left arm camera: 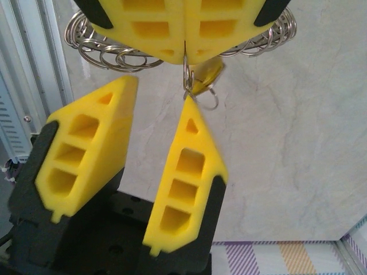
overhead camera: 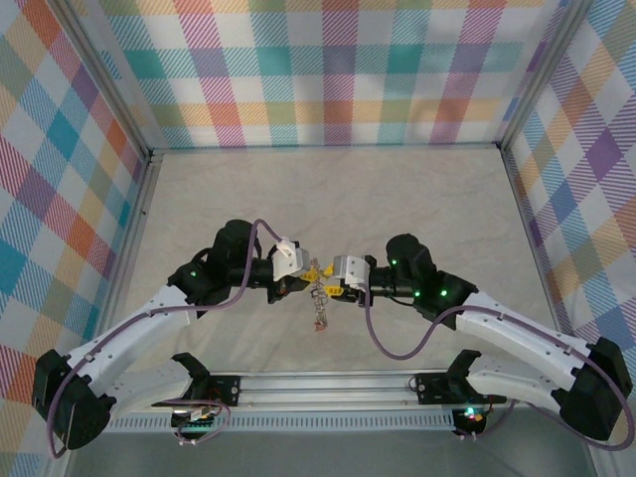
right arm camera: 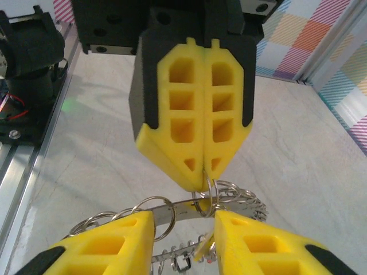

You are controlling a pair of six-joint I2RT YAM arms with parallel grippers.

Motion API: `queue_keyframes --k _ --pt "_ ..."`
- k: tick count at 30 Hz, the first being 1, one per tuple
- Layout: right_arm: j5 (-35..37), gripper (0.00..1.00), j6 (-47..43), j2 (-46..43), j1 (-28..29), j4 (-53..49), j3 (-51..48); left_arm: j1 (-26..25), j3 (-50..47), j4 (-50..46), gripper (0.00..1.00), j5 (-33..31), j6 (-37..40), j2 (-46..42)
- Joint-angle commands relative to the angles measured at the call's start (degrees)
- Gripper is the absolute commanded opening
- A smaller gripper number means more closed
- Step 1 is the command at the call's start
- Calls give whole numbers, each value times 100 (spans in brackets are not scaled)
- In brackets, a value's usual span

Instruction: Put the keys on the keyring

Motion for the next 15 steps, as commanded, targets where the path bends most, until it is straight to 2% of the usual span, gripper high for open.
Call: queue_keyframes --k 1,8,15 --pt "-31 35 -490 -287 -27 -527 343 -1 189 135 0 215 102 -18" --pt "-135 42 -848 -194 -27 -959 647 -2 222 191 0 260 87 15" --pt "-186 42 -790 264 -30 -781 795 1 259 214 0 313 61 -22"
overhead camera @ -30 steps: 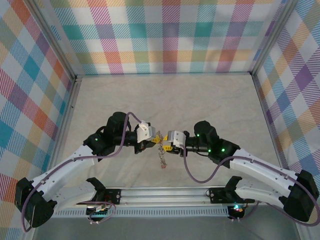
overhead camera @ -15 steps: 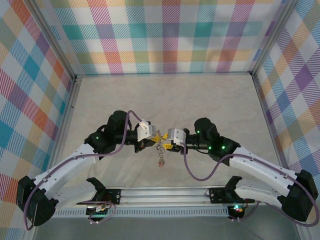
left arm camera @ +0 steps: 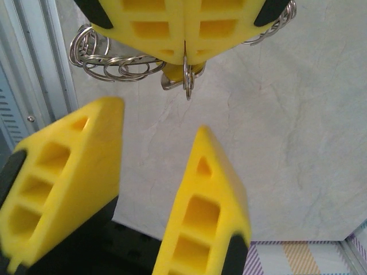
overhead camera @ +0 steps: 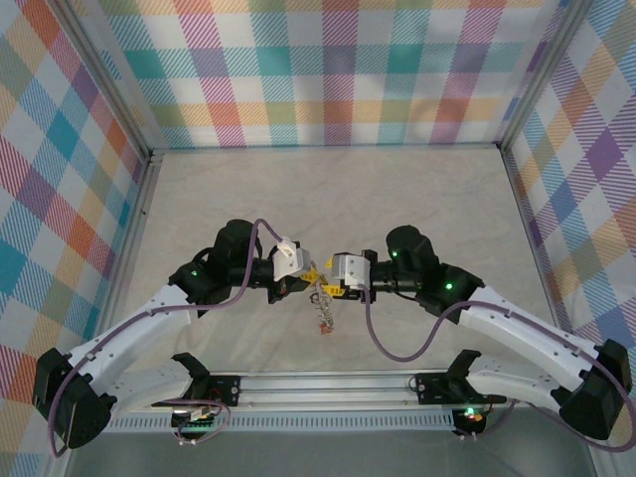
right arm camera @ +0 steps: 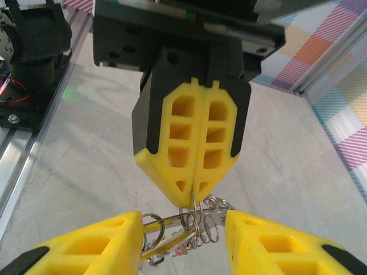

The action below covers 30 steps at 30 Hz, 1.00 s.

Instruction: Put the keys on the keyring

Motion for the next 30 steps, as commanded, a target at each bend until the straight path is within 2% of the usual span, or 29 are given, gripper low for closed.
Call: queue_keyframes --k 1,5,8,11,21,30 --pt "-175 42 -87 114 -37 6 160 -1 257 205 0 248 56 -49" --pt "-290 38 -19 116 -35 -39 126 3 270 306 0 175 -87 -91" --pt "-389 30 18 74 -36 -127 92 5 246 482 0 116 -300 -103" --pt "-415 28 61 81 -31 -182 51 7 181 681 0 124 -392 -102" --pt "-222 30 230 124 -37 62 -147 6 37 828 0 245 -348 -182" --pt "-269 28 275 230 -45 10 -121 9 -29 890 0 348 -248 -223"
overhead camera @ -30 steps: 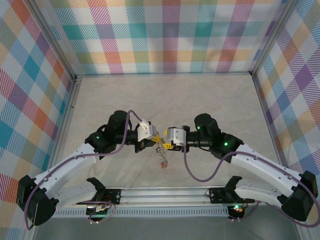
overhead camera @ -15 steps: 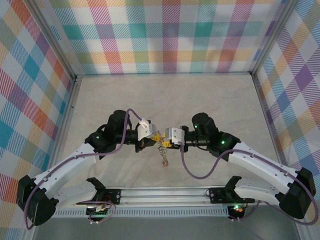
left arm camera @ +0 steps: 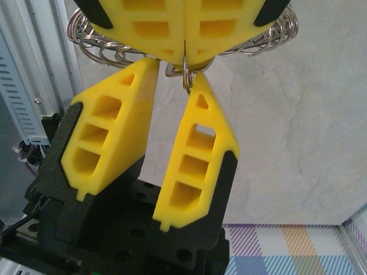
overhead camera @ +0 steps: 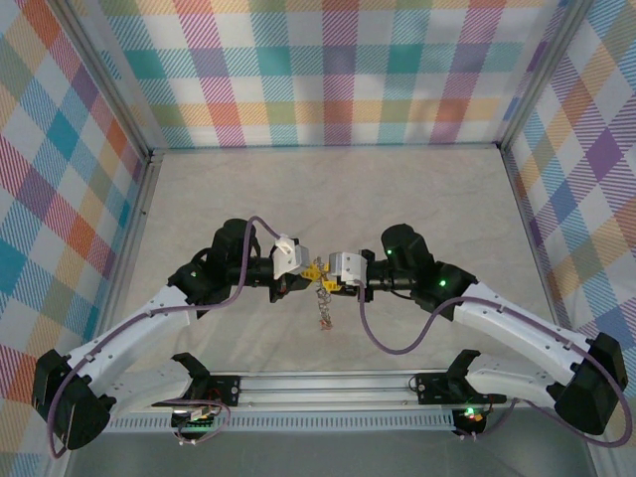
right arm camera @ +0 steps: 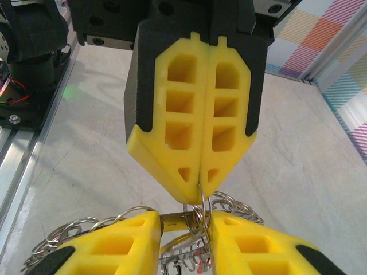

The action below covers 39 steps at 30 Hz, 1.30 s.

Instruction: Put the keys on the keyring

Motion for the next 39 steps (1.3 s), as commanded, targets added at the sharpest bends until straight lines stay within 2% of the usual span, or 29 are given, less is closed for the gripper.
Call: queue_keyframes --k 1,5,15,18,24,28,37,39 --pt "-195 27 78 61 2 -71 -86 6 12 551 0 184 69 -171" --pt "-177 26 78 105 -10 -95 -87 8 12 558 0 197 70 -172" --pt "-330 5 96 145 -50 -85 5 7 -47 569 0 235 114 -184" --pt "-418 0 81 141 -75 -188 100 10 47 227 0 120 320 -141" --pt "-506 0 -74 214 -77 -946 585 5 419 -1061 16 -175 972 27" --pt "-476 0 -227 407 -77 -1593 994 5 608 -1376 26 -279 1034 124" --pt "-476 0 -158 676 -70 -1779 1300 5 746 -1209 26 -48 850 335" --pt "-497 0 -112 672 -69 -1688 1294 6 751 -1169 20 24 851 359"
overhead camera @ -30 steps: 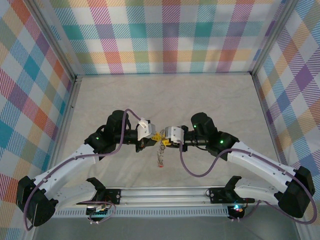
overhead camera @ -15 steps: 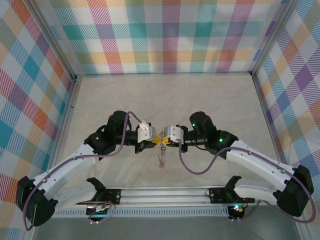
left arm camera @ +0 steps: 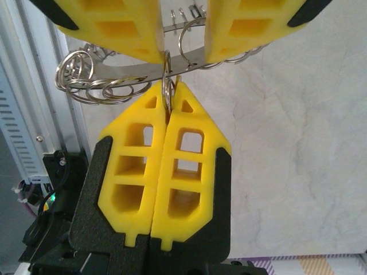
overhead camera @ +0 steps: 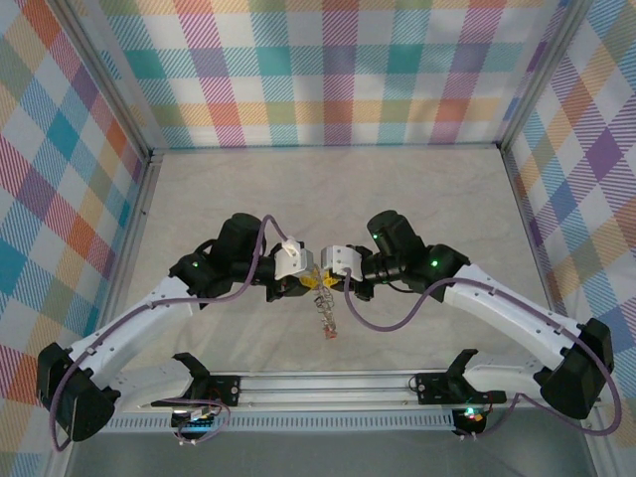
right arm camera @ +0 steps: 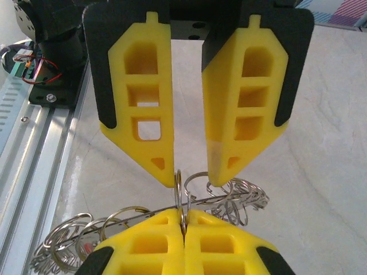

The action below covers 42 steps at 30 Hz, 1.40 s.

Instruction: Put the keys on the keyring

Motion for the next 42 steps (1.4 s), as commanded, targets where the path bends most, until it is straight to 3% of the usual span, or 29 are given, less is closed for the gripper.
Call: queue_keyframes --k 1,5,10,13,14,16,23,30,39,42 --pt "-315 0 -15 -18 12 80 182 12 175 100 15 244 -20 48" --pt "-317 0 51 -15 13 200 112 8 179 201 14 402 -106 101" --pt "-337 0 196 -86 13 470 -15 1 193 254 1 443 -139 139" --pt "-307 0 244 -133 8 599 -94 4 202 245 0 525 -124 129" --pt "-285 2 245 -144 9 628 -123 5 199 231 0 588 -99 114" --pt "-168 20 183 -207 2 626 -200 3 163 294 0 670 -95 56" --pt "150 32 -204 -847 -13 753 -667 53 -78 825 0 797 -304 -82" --pt "44 26 -463 -972 -13 422 -576 97 -334 1479 0 844 -587 -225" --pt "75 16 -914 -628 -14 288 -203 107 -276 1377 0 1168 -661 -241" --pt "157 17 -1011 -603 -9 294 -135 106 -303 1378 0 1179 -710 -261"
